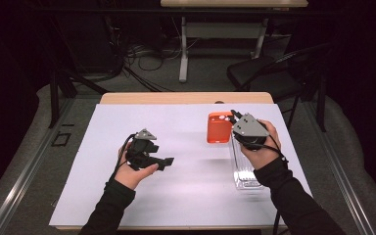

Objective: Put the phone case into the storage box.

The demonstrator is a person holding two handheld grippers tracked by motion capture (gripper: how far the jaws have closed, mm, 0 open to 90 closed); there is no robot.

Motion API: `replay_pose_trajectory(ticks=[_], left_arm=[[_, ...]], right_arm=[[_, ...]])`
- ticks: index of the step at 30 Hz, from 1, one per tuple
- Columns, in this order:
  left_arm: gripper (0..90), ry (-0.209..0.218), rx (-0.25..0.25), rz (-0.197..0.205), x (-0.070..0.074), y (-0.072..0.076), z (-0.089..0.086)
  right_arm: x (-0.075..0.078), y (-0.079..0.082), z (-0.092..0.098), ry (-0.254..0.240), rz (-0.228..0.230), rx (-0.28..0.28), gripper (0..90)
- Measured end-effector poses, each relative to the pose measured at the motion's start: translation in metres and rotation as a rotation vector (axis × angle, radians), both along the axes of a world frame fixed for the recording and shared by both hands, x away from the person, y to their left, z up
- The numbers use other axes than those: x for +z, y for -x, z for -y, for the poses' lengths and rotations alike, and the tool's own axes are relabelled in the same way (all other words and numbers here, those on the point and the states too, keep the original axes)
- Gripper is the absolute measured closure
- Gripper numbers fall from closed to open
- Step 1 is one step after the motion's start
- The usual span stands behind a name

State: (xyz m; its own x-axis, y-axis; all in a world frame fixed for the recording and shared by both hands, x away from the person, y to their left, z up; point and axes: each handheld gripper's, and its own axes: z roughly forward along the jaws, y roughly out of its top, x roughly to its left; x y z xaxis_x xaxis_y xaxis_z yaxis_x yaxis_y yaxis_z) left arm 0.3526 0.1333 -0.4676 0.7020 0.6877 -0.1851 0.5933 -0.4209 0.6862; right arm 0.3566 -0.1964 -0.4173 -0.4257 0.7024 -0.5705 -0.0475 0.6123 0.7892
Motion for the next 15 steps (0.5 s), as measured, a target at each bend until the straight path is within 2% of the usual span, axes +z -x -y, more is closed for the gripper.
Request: replay_pose_trajectory(ticks=[15], left_arm=[[23.5, 0.011, 0.01, -0.012, 0.0, -0.001, -0.004]], right_arm=[[0.007, -0.014, 0.025, 0.003, 0.024, -0.052, 81.4]])
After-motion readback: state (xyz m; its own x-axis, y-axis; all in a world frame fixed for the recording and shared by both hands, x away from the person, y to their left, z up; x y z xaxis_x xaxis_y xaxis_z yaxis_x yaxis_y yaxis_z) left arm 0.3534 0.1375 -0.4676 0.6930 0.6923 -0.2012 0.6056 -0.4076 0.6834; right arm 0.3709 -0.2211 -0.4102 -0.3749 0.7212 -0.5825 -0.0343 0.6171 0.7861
